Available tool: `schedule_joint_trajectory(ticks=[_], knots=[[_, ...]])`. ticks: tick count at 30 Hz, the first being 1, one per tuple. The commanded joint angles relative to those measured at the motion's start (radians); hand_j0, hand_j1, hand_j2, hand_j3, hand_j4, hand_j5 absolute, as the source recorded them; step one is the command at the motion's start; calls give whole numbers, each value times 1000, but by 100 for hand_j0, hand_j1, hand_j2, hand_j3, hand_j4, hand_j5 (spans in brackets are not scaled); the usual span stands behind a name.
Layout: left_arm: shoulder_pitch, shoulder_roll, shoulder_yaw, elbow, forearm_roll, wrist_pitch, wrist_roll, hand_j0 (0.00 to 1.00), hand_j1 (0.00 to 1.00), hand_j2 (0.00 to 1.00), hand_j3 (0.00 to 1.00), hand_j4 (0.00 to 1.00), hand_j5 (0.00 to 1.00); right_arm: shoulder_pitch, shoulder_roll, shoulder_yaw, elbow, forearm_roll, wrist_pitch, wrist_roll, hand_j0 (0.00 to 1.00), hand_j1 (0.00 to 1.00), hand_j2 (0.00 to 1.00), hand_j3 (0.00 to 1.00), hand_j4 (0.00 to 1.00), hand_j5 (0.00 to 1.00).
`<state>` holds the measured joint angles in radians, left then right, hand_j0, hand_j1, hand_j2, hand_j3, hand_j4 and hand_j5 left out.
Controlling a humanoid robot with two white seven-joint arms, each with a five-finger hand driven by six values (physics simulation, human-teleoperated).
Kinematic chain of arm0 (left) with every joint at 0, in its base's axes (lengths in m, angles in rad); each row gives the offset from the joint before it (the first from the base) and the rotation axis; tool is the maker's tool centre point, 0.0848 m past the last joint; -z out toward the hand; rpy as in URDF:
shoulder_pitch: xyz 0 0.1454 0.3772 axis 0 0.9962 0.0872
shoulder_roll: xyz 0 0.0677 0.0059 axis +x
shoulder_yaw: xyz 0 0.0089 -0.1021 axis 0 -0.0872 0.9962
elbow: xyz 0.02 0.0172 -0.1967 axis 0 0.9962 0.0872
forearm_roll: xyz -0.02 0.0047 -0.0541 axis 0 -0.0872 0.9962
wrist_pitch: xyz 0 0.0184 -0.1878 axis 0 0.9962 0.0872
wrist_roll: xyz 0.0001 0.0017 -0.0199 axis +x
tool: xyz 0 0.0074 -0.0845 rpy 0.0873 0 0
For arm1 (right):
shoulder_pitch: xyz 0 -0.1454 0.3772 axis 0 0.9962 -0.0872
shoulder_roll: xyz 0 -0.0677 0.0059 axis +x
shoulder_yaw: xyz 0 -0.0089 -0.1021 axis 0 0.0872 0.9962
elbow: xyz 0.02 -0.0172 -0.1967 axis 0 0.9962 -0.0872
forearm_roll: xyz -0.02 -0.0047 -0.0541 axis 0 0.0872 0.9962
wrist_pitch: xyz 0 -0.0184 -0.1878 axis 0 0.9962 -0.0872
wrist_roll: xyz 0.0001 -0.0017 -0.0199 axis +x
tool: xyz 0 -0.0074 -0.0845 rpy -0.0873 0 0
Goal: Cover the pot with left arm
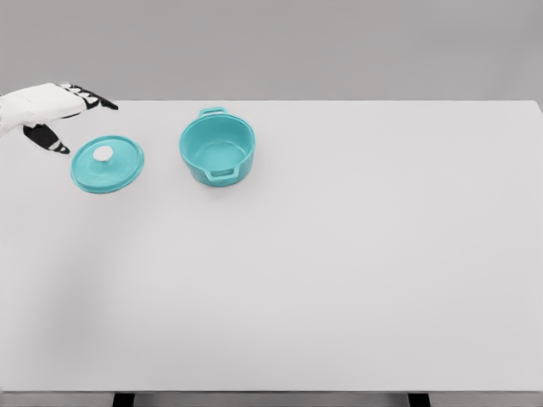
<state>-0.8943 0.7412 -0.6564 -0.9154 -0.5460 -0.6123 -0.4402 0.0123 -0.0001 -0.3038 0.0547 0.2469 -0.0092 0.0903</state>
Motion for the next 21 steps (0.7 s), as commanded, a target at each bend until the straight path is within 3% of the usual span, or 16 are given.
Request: schedule_joint_trajectory(ticks=[1, 21], knots=[[0, -34, -28, 67, 4, 1, 1, 94, 94, 94, 94, 94, 94, 0, 0, 0, 1, 0, 0, 0, 100, 100, 100, 100, 100, 100], [-3, -97, -25, 173, 18, 1, 5, 89, 89, 89, 89, 89, 89, 0, 0, 0, 1, 0, 0, 0, 100, 100, 100, 100, 100, 100]])
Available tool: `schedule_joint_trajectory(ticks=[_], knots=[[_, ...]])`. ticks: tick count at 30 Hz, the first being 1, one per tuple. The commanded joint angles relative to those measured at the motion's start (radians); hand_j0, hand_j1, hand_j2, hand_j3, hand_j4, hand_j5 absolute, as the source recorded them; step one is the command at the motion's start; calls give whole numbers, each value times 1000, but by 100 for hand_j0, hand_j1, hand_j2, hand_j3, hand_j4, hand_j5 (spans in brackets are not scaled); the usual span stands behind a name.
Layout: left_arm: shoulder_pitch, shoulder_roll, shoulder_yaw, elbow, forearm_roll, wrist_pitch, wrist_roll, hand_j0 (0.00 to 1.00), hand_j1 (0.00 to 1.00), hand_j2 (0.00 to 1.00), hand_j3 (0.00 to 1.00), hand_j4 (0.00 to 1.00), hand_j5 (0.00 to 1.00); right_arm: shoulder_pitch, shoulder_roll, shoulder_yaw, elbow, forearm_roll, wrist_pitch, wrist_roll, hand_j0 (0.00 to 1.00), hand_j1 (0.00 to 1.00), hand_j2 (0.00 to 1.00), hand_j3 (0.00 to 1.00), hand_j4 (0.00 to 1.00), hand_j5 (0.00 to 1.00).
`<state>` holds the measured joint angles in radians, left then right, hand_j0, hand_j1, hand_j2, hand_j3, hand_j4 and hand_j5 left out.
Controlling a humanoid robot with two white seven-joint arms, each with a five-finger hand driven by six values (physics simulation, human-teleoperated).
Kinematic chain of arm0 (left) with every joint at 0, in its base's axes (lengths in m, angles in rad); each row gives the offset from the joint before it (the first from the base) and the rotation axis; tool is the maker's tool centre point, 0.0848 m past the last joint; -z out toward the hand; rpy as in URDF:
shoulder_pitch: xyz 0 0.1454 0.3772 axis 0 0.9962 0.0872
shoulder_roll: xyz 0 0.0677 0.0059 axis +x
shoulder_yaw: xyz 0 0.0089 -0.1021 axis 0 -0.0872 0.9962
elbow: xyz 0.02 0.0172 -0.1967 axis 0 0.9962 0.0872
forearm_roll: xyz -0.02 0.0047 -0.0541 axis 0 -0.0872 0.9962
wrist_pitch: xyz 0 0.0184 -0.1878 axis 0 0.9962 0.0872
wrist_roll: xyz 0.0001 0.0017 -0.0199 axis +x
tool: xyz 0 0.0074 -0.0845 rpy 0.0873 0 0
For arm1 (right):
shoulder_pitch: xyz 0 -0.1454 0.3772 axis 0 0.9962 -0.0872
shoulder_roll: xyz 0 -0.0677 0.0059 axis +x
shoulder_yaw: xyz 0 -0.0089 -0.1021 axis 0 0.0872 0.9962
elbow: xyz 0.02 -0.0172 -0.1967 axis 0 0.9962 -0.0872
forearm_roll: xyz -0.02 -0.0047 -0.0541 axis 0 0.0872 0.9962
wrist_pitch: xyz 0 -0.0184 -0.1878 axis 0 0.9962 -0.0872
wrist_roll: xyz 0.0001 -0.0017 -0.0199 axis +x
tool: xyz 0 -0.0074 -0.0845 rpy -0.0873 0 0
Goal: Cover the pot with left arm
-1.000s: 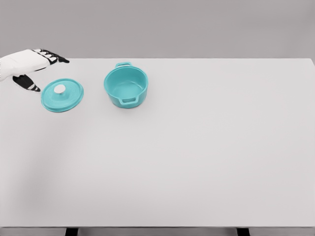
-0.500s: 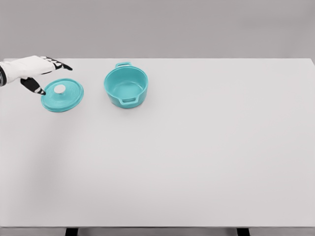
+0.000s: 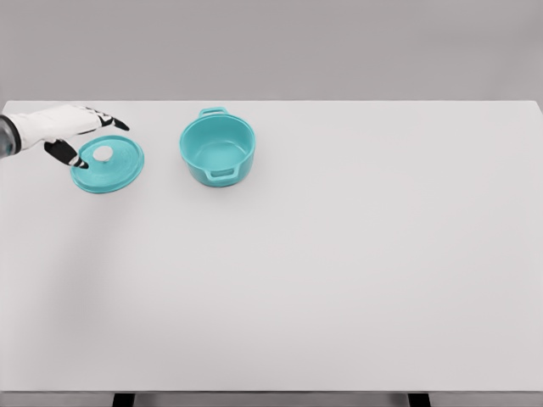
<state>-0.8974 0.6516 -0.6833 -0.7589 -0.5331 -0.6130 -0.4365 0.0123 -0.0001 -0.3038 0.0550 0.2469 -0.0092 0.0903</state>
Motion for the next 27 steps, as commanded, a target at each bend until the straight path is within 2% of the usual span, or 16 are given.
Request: schedule_joint_trajectory(ticks=[1, 7, 10, 18, 24, 27], knots=[[0, -12, 2, 18, 5, 2, 1, 89, 89, 89, 89, 89, 89, 0, 0, 0, 0, 0, 0, 0, 100, 100, 100, 100, 100, 100], [11, -18, 4, 26, 5, 2, 2, 88, 88, 88, 88, 88, 88, -2, 0, 0, -1, 0, 0, 0, 100, 100, 100, 100, 100, 100], [11, -18, 4, 24, 5, 2, 2, 79, 79, 79, 79, 79, 79, 0, 0, 0, 0, 0, 0, 0, 100, 100, 100, 100, 100, 100], [9, -30, 4, 66, 4, 2, 1, 79, 79, 79, 79, 79, 79, 0, 0, 0, 0, 0, 0, 0, 100, 100, 100, 100, 100, 100], [9, -43, 5, 69, 1, 2, 1, 79, 79, 79, 79, 79, 79, 0, 0, 0, 0, 0, 0, 0, 100, 100, 100, 100, 100, 100], [9, -50, 5, 98, -1, 2, 1, 79, 79, 79, 79, 79, 79, 0, 0, 0, 0, 0, 0, 0, 100, 100, 100, 100, 100, 100]])
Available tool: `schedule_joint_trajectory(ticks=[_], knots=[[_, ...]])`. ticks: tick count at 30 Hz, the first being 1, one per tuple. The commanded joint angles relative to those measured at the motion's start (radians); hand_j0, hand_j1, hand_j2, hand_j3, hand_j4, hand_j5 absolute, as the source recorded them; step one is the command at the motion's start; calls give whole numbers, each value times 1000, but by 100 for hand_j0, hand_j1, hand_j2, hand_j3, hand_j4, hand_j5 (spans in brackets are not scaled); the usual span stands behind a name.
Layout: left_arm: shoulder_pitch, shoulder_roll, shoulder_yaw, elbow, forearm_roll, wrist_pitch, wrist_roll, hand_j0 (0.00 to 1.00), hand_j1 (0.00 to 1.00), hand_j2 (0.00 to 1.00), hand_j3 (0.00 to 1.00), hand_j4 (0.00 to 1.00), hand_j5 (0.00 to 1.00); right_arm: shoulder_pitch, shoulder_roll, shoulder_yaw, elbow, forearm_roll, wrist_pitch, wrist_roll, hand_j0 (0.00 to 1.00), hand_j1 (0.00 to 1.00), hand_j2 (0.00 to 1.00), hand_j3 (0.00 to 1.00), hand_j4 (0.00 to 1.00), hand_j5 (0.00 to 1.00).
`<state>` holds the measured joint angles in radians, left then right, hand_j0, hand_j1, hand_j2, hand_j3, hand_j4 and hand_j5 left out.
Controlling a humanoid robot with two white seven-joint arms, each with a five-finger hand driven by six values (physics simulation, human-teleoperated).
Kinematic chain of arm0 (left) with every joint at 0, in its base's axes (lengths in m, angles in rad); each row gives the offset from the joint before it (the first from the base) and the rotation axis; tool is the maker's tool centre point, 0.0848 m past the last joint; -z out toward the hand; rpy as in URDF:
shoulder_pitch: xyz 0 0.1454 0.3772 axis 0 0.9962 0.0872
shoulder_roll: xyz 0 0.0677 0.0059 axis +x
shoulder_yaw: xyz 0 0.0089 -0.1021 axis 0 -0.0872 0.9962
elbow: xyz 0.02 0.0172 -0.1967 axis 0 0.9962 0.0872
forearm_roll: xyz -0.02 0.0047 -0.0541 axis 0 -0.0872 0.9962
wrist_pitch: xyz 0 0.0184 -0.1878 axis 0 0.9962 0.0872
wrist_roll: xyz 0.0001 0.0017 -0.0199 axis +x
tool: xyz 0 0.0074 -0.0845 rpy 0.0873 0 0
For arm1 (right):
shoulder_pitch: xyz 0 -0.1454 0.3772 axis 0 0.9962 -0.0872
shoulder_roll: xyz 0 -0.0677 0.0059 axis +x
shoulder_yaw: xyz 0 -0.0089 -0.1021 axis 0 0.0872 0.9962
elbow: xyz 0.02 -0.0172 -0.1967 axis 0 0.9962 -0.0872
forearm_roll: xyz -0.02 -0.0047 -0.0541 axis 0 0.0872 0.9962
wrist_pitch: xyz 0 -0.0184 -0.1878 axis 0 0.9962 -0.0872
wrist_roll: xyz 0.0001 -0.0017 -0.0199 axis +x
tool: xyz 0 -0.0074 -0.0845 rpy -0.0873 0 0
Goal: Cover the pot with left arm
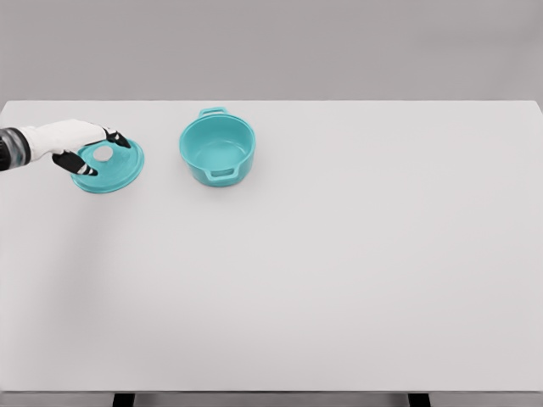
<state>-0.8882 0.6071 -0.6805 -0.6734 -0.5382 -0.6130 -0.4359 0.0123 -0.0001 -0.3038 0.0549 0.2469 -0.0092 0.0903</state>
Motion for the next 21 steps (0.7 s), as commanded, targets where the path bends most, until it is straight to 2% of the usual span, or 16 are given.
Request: schedule_joint_trajectory(ticks=[1, 7, 21], knots=[[0, -10, 4, 20, 3, 2, 0, 79, 79, 79, 79, 79, 79, 0, 0, 0, 0, 0, 0, 0, 100, 100, 100, 100, 100, 100], [-5, -20, 4, 41, 1, 2, 0, 79, 79, 79, 79, 79, 79, 0, 0, 0, 0, 0, 0, 0, 100, 100, 100, 100, 100, 100], [-5, -20, 6, 29, 9, 2, 2, 79, 79, 79, 79, 79, 79, 0, 0, 0, 0, 0, 0, 0, 100, 100, 100, 100, 100, 100]])
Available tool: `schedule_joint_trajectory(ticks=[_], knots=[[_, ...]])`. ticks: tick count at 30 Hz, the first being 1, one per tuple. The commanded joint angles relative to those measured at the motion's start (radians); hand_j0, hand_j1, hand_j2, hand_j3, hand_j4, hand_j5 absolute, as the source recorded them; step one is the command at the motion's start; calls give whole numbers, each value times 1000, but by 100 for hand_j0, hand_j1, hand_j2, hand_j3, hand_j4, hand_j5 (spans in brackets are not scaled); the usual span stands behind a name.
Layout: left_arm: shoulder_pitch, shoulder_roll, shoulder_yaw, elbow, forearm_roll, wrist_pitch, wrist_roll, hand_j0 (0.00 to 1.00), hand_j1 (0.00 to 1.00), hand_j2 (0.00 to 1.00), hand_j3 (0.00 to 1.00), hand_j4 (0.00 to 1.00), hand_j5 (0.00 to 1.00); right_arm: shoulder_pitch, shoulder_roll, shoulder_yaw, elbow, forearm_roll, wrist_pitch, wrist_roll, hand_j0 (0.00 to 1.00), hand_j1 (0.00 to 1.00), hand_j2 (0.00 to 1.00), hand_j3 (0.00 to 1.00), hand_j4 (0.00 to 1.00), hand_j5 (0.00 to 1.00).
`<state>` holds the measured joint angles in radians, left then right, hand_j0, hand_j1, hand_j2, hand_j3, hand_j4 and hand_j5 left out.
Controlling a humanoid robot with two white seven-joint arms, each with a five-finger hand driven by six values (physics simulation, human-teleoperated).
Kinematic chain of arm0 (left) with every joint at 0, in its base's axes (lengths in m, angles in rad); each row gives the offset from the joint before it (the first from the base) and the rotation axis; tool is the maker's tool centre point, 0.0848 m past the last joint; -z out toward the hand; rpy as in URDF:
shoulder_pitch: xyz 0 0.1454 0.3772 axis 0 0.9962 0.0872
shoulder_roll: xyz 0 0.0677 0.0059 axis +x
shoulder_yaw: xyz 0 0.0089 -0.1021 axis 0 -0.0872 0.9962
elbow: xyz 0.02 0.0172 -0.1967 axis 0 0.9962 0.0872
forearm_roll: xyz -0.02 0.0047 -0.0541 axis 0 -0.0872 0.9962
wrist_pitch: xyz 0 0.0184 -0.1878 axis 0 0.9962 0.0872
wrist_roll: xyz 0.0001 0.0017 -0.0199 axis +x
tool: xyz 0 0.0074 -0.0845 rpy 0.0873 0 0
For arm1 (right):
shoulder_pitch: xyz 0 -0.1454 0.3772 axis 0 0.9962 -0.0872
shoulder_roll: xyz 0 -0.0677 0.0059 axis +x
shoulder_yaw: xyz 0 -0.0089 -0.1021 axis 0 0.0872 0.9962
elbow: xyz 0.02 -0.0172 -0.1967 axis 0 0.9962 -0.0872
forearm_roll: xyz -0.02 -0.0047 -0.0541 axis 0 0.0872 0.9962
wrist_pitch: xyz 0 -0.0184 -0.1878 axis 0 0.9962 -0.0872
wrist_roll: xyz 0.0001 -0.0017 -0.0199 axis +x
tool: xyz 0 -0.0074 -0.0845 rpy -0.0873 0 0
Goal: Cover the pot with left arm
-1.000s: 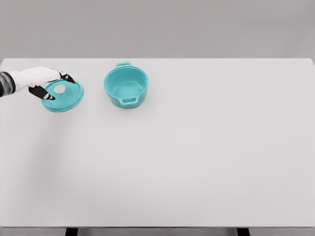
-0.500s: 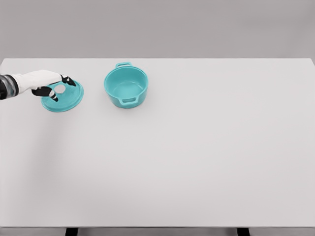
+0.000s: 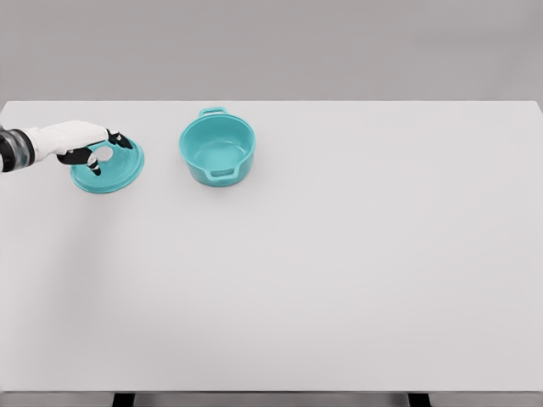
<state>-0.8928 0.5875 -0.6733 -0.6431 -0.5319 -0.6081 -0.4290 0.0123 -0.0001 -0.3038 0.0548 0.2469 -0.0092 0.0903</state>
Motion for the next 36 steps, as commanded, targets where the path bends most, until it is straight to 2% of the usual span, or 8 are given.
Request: schedule_joint_trajectory(ticks=[1, 14, 19, 24, 31, 36], knots=[[-2, 0, -3, -3, 3, -3, -5, 79, 79, 79, 79, 79, 79, 0, 0, 0, 0, 0, 0, 0, 100, 100, 100, 100, 100, 100], [-5, 5, -5, -3, 3, -3, -2, 75, 75, 75, 75, 75, 75, 0, 0, 0, 0, 0, 0, 0, 100, 100, 100, 100, 100, 100], [-5, 6, -5, -4, 3, -3, -1, 67, 67, 67, 67, 67, 67, 0, 0, 0, 0, 0, 0, 0, 100, 100, 100, 100, 100, 100], [-5, 9, -6, -4, 1, -3, -1, 65, 65, 65, 65, 65, 65, 0, 0, 0, 0, 0, 0, 0, 100, 100, 100, 100, 100, 100], [-6, 11, -8, -7, 1, -3, -1, 55, 55, 55, 55, 55, 55, 0, 0, 0, 0, 0, 0, 0, 100, 100, 100, 100, 100, 100], [-5, 12, -8, -38, 3, -3, -1, 54, 54, 54, 54, 54, 54, 0, 0, 0, 0, 0, 0, 0, 100, 100, 100, 100, 100, 100]])
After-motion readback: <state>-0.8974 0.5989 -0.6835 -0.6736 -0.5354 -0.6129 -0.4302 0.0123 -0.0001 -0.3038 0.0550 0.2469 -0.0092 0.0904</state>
